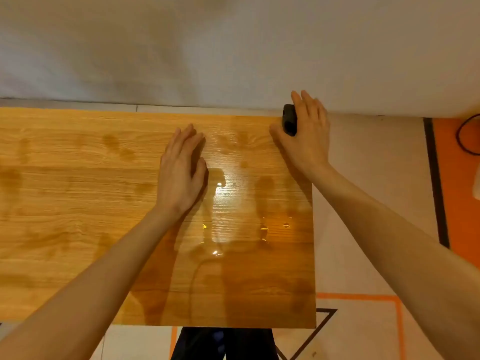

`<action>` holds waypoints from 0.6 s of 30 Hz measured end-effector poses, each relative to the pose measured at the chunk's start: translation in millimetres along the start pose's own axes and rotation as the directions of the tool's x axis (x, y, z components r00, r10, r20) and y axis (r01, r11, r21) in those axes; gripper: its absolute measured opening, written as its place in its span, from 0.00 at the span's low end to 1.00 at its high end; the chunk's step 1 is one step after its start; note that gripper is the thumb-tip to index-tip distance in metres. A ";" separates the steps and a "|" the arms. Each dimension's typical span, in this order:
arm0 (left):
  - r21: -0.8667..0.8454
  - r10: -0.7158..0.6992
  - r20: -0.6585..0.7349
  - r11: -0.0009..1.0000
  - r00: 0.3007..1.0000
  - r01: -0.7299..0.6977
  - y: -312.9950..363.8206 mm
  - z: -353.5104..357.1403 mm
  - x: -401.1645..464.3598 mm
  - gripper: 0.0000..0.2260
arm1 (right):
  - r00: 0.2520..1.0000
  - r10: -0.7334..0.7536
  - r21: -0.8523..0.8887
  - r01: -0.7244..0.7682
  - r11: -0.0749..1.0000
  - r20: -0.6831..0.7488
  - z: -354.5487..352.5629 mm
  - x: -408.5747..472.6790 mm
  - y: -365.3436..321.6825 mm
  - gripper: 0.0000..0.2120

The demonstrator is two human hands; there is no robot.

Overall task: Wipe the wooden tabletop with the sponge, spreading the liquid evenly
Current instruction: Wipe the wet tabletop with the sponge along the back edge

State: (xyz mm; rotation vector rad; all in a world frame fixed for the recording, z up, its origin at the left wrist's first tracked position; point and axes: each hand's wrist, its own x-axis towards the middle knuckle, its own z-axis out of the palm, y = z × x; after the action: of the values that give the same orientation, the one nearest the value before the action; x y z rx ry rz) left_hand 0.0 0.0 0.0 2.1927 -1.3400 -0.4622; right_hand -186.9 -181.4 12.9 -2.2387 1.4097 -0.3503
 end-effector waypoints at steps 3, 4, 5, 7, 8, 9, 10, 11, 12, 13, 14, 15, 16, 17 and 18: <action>0.095 0.006 -0.004 0.995 1.000 -0.005 -16.2 2.5 6.7 0.22 | 1.000 -0.008 -0.051 0.007 0.999 -0.023 13.1 6.3 6.4 0.28; 0.109 0.014 0.010 0.994 1.000 -0.015 -19.3 2.4 7.4 0.22 | 0.999 -0.004 -0.035 0.003 0.999 -0.032 15.8 6.5 7.8 0.27; 0.122 0.021 0.016 0.992 1.000 -0.023 -22.8 4.9 7.3 0.23 | 0.999 -0.004 -0.022 0.003 1.000 -0.046 19.0 6.3 9.8 0.26; 0.153 0.043 0.008 0.987 0.999 -0.044 -28.2 10.0 4.7 0.23 | 0.998 -0.015 -0.034 0.012 0.999 -0.066 23.0 4.2 14.4 0.26; 0.159 0.051 -0.006 0.986 0.999 -0.049 -29.5 11.0 4.7 0.23 | 0.997 -0.013 -0.034 0.011 0.999 -0.074 24.1 4.1 15.7 0.26; 0.167 0.053 -0.019 0.985 0.998 -0.049 -30.6 12.5 5.2 0.23 | 0.997 0.002 -0.037 -0.005 0.999 -0.078 25.4 2.9 15.7 0.27; 0.171 0.053 -0.026 0.984 0.998 -0.047 -31.1 13.4 6.0 0.23 | 0.997 0.018 -0.034 -0.021 0.999 -0.080 26.4 0.1 14.8 0.27; 0.170 0.054 -0.033 0.984 0.998 -0.048 -31.4 14.2 6.0 0.23 | 0.996 0.029 -0.016 -0.031 0.999 -0.082 27.1 -5.6 12.6 0.28; 0.169 0.058 -0.041 0.984 0.997 -0.050 -31.2 14.3 5.1 0.23 | 0.996 0.020 0.010 -0.020 1.000 -0.084 28.1 -14.0 10.9 0.28; 0.170 0.061 -0.047 0.984 0.997 -0.052 -31.5 14.4 5.1 0.23 | 0.996 -0.002 0.020 0.004 1.000 -0.088 28.0 -23.5 9.9 0.27; 0.171 0.064 -0.049 0.984 0.997 -0.054 -31.5 14.1 5.5 0.24 | 0.996 -0.028 0.000 0.028 1.000 -0.090 28.3 -33.3 10.5 0.26; 0.169 0.064 -0.049 0.984 0.997 -0.055 -31.7 14.0 5.9 0.24 | 0.996 -0.044 -0.040 0.041 0.998 -0.079 28.3 -42.4 12.4 0.26; 0.172 0.064 -0.047 0.984 0.997 -0.055 -31.3 13.5 6.4 0.24 | 0.998 -0.042 -0.069 0.038 0.997 -0.055 28.6 -49.9 14.5 0.26; 0.172 0.064 -0.047 0.983 0.997 -0.056 -31.5 13.8 6.4 0.24 | 0.999 -0.034 -0.069 0.032 0.997 -0.034 28.5 -54.4 15.0 0.26; 0.171 0.059 -0.041 0.984 0.997 -0.051 -31.0 14.0 6.2 0.24 | 0.999 -0.029 -0.037 0.028 0.999 -0.026 27.9 -54.3 14.1 0.26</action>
State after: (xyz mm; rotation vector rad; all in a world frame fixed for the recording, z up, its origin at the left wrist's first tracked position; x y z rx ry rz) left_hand 17.4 2.4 -29.8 2.2813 -1.4581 -0.2837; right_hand -209.3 -130.7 -16.5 -2.2937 1.4100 -0.3672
